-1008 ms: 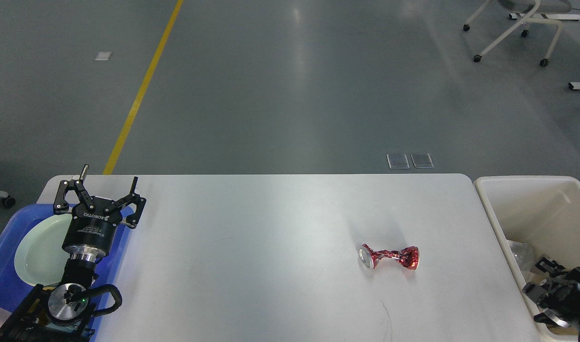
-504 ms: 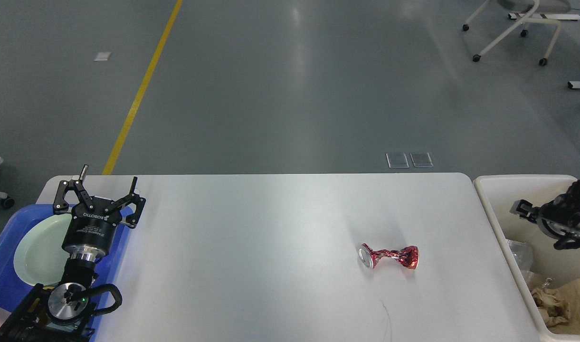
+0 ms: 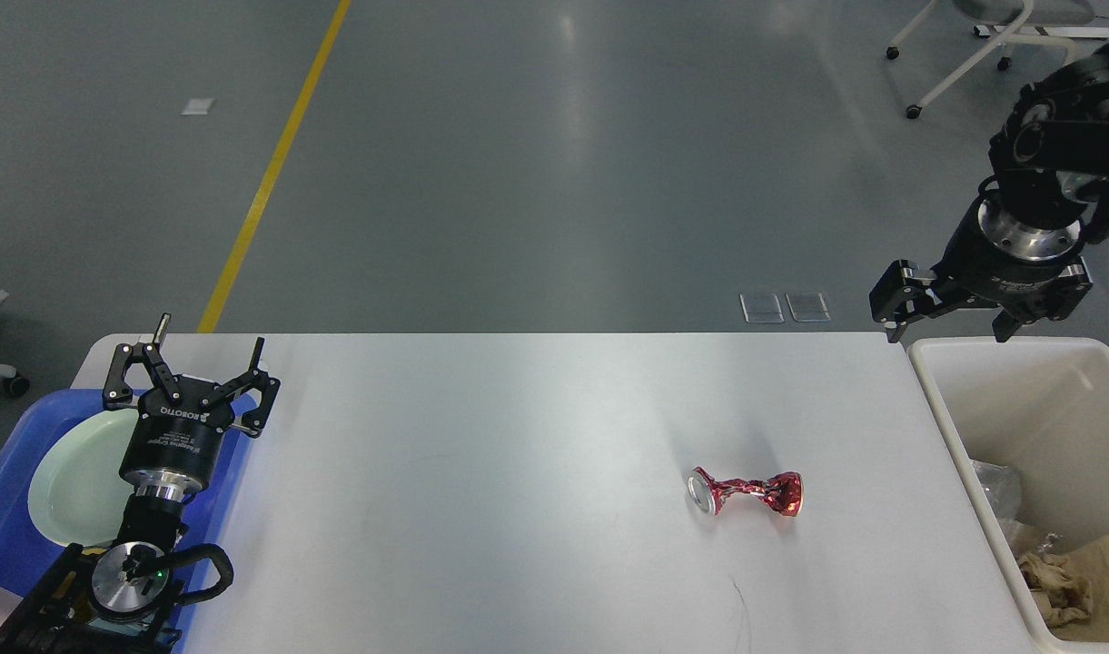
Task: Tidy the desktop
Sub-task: 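Raise the right gripper and move it over the red can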
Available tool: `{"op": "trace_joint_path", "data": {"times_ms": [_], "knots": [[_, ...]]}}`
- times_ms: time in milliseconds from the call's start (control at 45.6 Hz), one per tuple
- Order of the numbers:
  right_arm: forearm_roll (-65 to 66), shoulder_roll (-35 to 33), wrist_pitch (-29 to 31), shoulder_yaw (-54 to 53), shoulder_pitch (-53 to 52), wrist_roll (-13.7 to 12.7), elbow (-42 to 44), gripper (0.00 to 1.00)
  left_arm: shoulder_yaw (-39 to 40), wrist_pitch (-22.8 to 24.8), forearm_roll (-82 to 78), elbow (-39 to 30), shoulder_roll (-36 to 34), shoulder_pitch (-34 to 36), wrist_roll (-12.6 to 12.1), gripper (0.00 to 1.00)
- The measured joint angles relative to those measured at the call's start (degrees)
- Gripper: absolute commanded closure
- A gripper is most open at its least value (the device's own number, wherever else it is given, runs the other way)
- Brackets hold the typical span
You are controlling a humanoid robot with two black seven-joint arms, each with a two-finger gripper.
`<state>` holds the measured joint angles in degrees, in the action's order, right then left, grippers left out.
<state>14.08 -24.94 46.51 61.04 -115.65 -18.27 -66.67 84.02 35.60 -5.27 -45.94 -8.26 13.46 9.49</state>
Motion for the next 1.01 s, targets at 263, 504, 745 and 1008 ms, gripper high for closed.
{"op": "trace_joint_path", "data": {"times_ms": [263,504,745,1008], "knots": [[-3.82,0.38,1.09,1.57,-20.20,-0.10,-23.42,0.00,0.00,0.00,-0.01,0.05,0.00,-0.03,0.09,0.04],[-7.28,1.09,-0.13,1.55,-22.84,-0.08,-26.75,0.00,0.00,0.00,0.00,0.02,0.00,-0.02,0.09,0.04],[-7.99,1.65,-0.49,1.44,-22.27,-0.01,-26.05,0.00,0.00,0.00,0.00,-0.03,0.00,-0.02,0.03,0.04],[-13.12,2.14,-5.11,1.72,-19.06,-0.35,-24.63,0.00,0.00,0.00,0.00,0.00,0.00,-0.01,0.00,0.04]]}}
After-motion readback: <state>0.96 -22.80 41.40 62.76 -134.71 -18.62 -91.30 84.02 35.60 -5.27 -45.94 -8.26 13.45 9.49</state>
